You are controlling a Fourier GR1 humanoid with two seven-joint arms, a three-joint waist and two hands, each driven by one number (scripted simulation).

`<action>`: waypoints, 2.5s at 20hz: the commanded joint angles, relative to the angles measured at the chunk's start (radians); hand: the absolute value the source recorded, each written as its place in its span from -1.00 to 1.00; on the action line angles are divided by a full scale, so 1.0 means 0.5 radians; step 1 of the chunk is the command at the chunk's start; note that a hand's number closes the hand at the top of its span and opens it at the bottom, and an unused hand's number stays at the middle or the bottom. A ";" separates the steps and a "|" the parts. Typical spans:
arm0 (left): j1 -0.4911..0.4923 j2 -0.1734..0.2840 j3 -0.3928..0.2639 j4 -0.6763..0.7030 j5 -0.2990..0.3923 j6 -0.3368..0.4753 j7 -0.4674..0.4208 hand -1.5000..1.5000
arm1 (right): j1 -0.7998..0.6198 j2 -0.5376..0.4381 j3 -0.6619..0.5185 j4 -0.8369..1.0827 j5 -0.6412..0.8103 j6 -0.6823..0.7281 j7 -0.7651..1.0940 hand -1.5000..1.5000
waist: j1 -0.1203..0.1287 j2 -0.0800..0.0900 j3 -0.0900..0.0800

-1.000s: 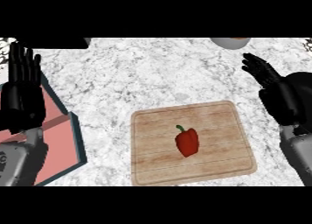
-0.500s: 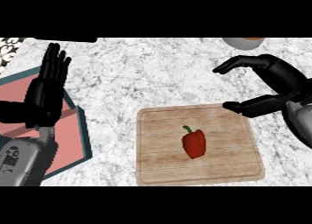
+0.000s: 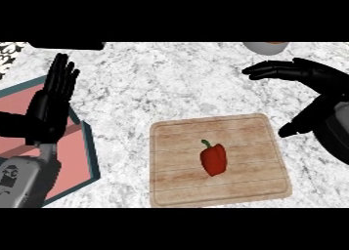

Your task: Pick the bell pepper from the cutting board and place it in the pot

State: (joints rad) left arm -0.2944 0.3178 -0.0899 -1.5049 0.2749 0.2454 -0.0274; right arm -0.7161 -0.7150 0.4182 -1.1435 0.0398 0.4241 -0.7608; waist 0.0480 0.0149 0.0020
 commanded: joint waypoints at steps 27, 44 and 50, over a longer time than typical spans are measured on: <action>0.038 -0.095 0.182 -0.001 -0.112 -0.112 0.015 0.00 | 0.057 0.455 0.354 -0.155 1.141 0.224 0.317 -1.00 | -0.080 -0.025 -0.004; 0.072 -0.132 0.280 -0.099 -0.192 -0.186 0.154 0.00 | 0.295 0.815 0.207 -0.184 1.638 0.105 0.437 -1.00 | -0.087 -0.029 -0.004; 0.006 -0.159 0.334 -0.034 -0.195 -0.214 0.181 0.00 | 0.368 0.963 0.206 -0.134 1.800 0.074 0.396 -1.00 | -0.092 -0.029 -0.004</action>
State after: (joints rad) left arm -0.2644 0.2439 0.0554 -1.5523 0.1781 0.1466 0.0507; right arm -0.5477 -0.2846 0.5303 -1.2401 0.8888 0.4720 -0.5527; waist 0.0036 0.0003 0.0001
